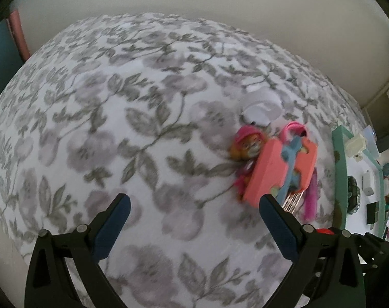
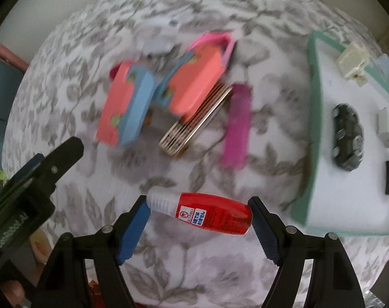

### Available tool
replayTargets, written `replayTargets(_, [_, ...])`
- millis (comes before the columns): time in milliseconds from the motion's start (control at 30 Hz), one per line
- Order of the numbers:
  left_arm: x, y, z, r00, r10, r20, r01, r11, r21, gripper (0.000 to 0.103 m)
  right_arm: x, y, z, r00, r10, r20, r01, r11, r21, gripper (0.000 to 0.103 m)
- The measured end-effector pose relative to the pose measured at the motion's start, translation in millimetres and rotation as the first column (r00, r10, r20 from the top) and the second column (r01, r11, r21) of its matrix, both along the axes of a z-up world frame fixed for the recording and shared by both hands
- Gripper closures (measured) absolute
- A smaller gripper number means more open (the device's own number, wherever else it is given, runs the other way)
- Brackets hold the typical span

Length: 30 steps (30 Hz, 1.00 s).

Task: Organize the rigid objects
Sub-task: 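Lift the glue bottle with the right gripper while the left grasps the coral-blue folding toy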

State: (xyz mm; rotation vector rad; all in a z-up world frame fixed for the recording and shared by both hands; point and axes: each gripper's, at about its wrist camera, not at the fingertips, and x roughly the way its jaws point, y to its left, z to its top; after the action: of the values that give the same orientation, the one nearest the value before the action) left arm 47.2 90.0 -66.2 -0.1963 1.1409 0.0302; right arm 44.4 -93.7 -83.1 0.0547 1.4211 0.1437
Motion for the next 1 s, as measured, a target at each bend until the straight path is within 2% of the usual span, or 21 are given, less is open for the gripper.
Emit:
replayTargets(100, [10.9, -8.4, 2.9, 1.000, -0.031, 0.006, 0.031, 0.999, -0.041, 0.003, 7.9, -18.2, 10.5, 0.999, -0.019, 0.045, 0.019, 1.000, -0.011, 0.023])
replayTargets(233, [22.4, -29.0, 4.8, 0.996, -0.084, 0.014, 0.084, 0.996, -0.011, 0.003, 19.2, -33.4, 29.6, 0.992, -0.026, 0.120, 0.033, 0.998, -0.056, 0.023])
replayTargets(367, [29.1, -40.0, 2.3, 0.995, -0.102, 0.012, 0.102, 0.995, -0.024, 0.003, 22.6, -41.5, 42.7, 0.985, -0.031, 0.172, 0.044, 0.997, -0.068, 0.023])
replayTargets(533, [37.4, -50.1, -4.6, 0.994, -0.108, 0.000, 0.108, 0.994, -0.006, 0.005, 27.2, -43.7, 42.0, 0.978, -0.042, 0.203, 0.066, 0.992, -0.111, 0.023])
replayTargets(600, [37.9, -52.9, -7.4, 0.994, -0.112, -0.005, 0.111, 0.994, -0.009, 0.011, 24.2, -45.6, 45.3, 0.974, -0.044, 0.220, 0.077, 0.987, -0.142, 0.023])
replayTargets(667, [38.4, -56.2, -10.3, 0.993, -0.117, -0.016, 0.117, 0.993, 0.011, 0.018, 25.8, -53.4, 48.7, 0.971, -0.060, 0.234, 0.093, 0.987, -0.134, 0.023])
replayTargets(833, [37.4, -67.4, -13.4, 0.990, -0.140, -0.019, 0.141, 0.989, 0.047, 0.018, 26.6, -65.4, 55.8, 0.964, -0.081, 0.252, 0.109, 0.989, -0.101, 0.023])
replayTargets(900, [37.7, -71.1, -14.2, 0.989, -0.144, -0.025, 0.146, 0.988, 0.055, 0.031, 26.8, -67.6, 55.9, 0.964, -0.089, 0.249, 0.111, 0.991, -0.077, 0.023])
replayTargets(1000, [37.8, -76.0, -14.7, 0.988, -0.150, -0.032, 0.152, 0.985, 0.077, 0.042, 27.0, -69.9, 55.3, 0.964, -0.094, 0.248, 0.112, 0.992, -0.063, 0.023])
